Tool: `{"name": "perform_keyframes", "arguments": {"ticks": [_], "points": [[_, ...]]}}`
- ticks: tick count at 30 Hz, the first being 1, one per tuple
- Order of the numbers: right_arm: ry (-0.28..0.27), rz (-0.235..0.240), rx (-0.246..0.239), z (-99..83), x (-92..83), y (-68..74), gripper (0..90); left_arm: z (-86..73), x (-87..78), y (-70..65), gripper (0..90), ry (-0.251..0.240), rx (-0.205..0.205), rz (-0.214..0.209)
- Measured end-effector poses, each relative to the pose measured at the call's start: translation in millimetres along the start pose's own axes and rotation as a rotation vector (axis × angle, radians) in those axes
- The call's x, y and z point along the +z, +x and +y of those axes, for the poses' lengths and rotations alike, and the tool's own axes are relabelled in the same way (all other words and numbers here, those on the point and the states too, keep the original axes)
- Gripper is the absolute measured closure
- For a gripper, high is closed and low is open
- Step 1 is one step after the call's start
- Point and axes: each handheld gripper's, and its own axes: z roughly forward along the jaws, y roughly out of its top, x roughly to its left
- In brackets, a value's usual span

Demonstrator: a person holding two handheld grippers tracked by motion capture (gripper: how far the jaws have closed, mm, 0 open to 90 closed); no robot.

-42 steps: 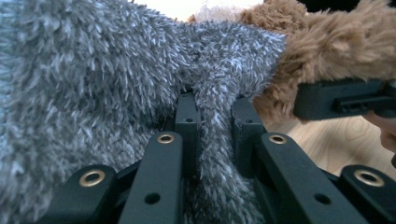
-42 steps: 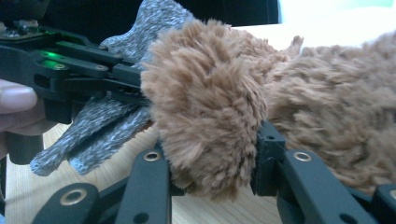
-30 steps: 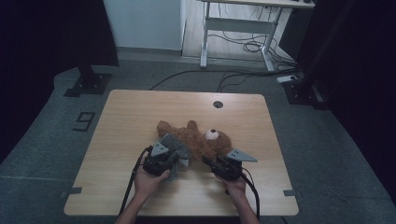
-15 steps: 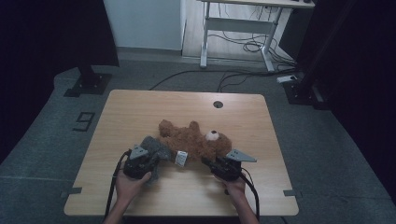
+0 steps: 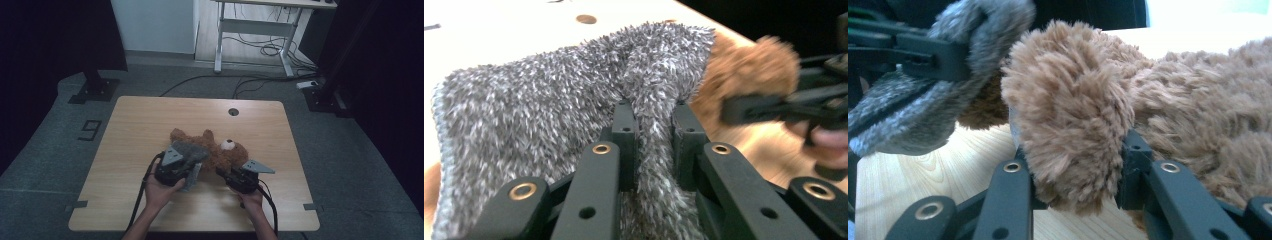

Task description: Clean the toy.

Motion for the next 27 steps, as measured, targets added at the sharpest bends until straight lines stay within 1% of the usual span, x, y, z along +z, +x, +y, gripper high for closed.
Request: {"name": "perform_keyframes", "arguments": {"ticks": [1,2,3,4,5,6,8,9,11,12,13,14,16,18,19,20,24,25,26,27], "points": [[0.001,0.001,-0.001,0.0,0.0,0.0,66.3,0.0,0.0,0.0,76.3,0.000,0.000,0.000],[0.001,0.002,-0.001,0.0,0.0,0.1,66.2,5.3,14.9,-7.1,76.3,0.015,0.012,-0.012],[0.001,0.002,-0.001,0.0,-0.1,0.1,66.3,6.7,22.5,-8.9,76.3,0.027,0.015,-0.014],[0.001,0.002,-0.001,0.0,-0.1,0.1,66.3,6.7,22.5,-8.9,76.3,0.027,0.015,-0.014],[0.002,0.003,0.002,-0.1,-0.5,0.0,66.4,5.7,36.3,-10.3,76.3,0.055,0.016,-0.001],[0.004,0.004,0.003,-0.2,-0.8,0.2,66.5,3.4,41.7,-9.6,76.3,0.068,0.010,0.004],[0.006,0.005,-0.001,-0.4,-1.5,0.1,66.7,-3.5,46.8,-5.3,76.4,0.079,-0.003,-0.001],[0.008,0.005,-0.004,-0.6,-1.8,-0.1,66.8,-3.5,46.8,-5.3,76.5,0.079,-0.003,-0.001],[0.011,0.007,-0.005,-0.9,-2.1,-0.3,66.9,-8.9,44.7,0.0,76.6,0.068,-0.030,-0.018],[0.012,0.010,-0.007,-1.2,-2.4,-0.6,67.1,-10.3,42.2,2.3,76.7,0.066,-0.037,-0.020],[0.009,0.011,-0.003,-1.6,-2.7,-1.3,67.4,-12.0,36.3,5.6,76.7,0.068,-0.037,-0.007],[0.008,0.012,0.005,-1.7,-2.8,-1.5,67.5,-12.0,36.3,5.6,76.8,0.068,-0.037,-0.007],[0.008,0.014,0.009,-1.6,-2.9,-1.9,67.5,-13.3,29.9,9.5,76.7,0.070,-0.038,0.008],[0.008,0.014,0.009,-1.5,-3.1,-1.8,67.6,-15.4,22.9,14.6,76.7,0.070,-0.046,0.021],[0.009,0.014,0.005,-1.4,-3.3,-1.8,67.6,-18.0,18.1,19.2,76.7,0.067,-0.050,0.032],[0.009,0.014,0.004,-1.4,-3.4,-2.0,67.6,-18.0,18.1,19.2,76.7,0.067,-0.050,0.032],[0.008,0.015,0.003,-1.7,-3.6,-2.7,67.6,-26.9,7.0,32.6,76.7,0.062,-0.076,0.054],[0.008,0.017,0.001,-1.9,-3.6,-3.0,67.6,-32.4,1.6,39.6,76.6,0.061,-0.092,0.065],[0.008,0.017,0.000,-2.1,-3.6,-3.2,67.6,-32.4,1.6,39.6,76.6,0.061,-0.092,0.065],[0.007,0.018,0.002,-2.2,-3.6,-3.4,67.6,-38.7,-3.3,46.8,76.6,0.059,-0.109,0.078]]}}
